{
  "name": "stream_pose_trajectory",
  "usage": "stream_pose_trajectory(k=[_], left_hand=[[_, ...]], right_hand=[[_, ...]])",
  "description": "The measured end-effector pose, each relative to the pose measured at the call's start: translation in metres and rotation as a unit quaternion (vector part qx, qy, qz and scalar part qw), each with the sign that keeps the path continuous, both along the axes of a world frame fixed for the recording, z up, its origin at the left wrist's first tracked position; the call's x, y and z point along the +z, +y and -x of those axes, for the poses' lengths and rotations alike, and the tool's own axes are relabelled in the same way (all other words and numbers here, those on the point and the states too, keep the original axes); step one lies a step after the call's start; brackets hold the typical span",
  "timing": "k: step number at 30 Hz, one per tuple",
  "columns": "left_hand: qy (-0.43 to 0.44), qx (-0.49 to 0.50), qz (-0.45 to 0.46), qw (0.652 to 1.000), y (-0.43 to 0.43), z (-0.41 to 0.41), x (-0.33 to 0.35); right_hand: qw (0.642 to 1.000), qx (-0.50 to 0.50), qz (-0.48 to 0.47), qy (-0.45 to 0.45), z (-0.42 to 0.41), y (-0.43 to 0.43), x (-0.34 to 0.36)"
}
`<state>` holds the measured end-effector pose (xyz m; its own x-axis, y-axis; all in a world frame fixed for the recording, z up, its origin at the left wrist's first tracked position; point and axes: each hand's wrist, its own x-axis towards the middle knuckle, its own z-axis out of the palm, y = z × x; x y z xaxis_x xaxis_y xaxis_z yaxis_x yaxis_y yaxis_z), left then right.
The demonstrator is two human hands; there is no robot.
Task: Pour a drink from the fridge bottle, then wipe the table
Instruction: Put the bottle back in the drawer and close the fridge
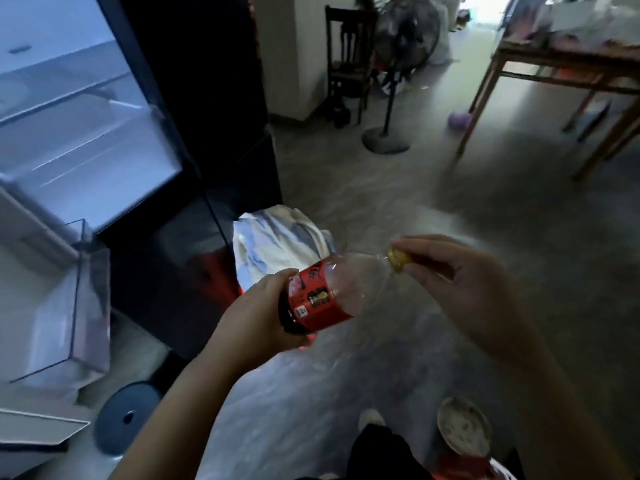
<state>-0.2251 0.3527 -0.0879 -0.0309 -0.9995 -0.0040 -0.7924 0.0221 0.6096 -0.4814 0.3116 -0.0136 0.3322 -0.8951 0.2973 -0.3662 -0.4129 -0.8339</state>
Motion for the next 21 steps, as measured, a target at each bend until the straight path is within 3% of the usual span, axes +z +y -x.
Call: stream_pose_trajectory(k=[10, 21], left_hand=[[-0.046, 0.153, 0.018, 0.987, -0.056, -0.026, -0.002], [-0.063, 0.328, 0.018, 0.942, -0.094, -0.046, -0.004]], right_hand=[[0.989, 0.145, -0.001, 0.035, -0.049, -0.135, 0.004], [0.967, 0.251, -0.027, 0.042, -0.131, -0.24, -0.006]])
